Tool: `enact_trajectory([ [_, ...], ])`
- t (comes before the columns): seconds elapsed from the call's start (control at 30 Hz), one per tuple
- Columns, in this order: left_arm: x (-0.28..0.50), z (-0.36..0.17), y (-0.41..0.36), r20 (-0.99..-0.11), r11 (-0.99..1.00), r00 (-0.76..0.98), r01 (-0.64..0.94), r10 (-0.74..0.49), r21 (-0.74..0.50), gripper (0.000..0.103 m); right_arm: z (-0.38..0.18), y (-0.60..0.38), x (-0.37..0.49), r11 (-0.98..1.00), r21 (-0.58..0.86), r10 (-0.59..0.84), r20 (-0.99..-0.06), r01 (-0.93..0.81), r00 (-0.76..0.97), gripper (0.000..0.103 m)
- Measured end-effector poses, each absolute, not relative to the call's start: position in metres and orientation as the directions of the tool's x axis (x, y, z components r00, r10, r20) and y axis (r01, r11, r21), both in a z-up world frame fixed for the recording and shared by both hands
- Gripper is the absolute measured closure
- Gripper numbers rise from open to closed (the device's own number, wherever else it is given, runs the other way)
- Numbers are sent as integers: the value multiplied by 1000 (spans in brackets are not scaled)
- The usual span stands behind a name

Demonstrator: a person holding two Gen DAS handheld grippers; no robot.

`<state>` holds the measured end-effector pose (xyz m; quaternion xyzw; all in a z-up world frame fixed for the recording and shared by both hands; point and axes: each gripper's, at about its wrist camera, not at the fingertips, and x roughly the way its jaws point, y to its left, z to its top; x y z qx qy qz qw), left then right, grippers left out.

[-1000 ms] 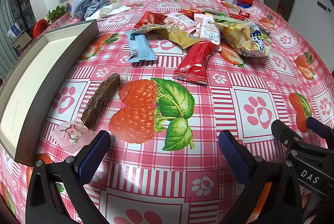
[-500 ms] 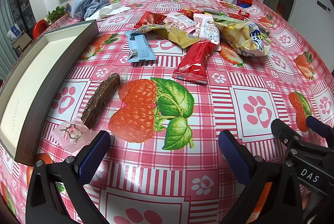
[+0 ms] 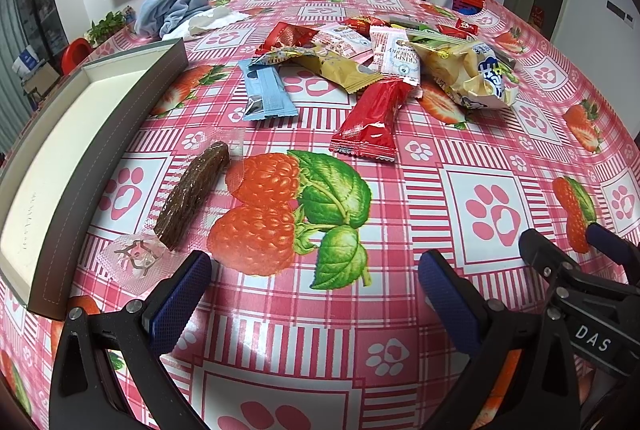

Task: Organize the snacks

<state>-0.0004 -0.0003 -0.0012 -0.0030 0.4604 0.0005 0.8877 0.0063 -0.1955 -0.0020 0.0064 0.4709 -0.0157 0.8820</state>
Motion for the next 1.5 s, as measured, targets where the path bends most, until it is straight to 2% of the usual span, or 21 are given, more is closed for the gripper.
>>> enact_trajectory([
  [0.33,-1,5,5,-836,999,547,25,-32,-22,0,-2,-195,6,999,-4,-22,-831,34,556,0],
  [0.53,-11,45,25,-724,996,686,0,-69,-95,0,-2,-196,6,999,-3,-21,-831,34,556,0],
  [0.77,-7,36,33,-752,998,659,34,22,59,0,-2,-195,6,999,-4,-22,-831,34,556,0],
  [1.03,0,14,52,-805,999,593,24,-33,-23,0,-2,-195,6,999,-4,-22,-831,34,556,0],
  [1.5,1,33,67,-766,1000,642,5,-26,-30,0,-1,-195,6,999,-4,-22,-831,34,556,0],
])
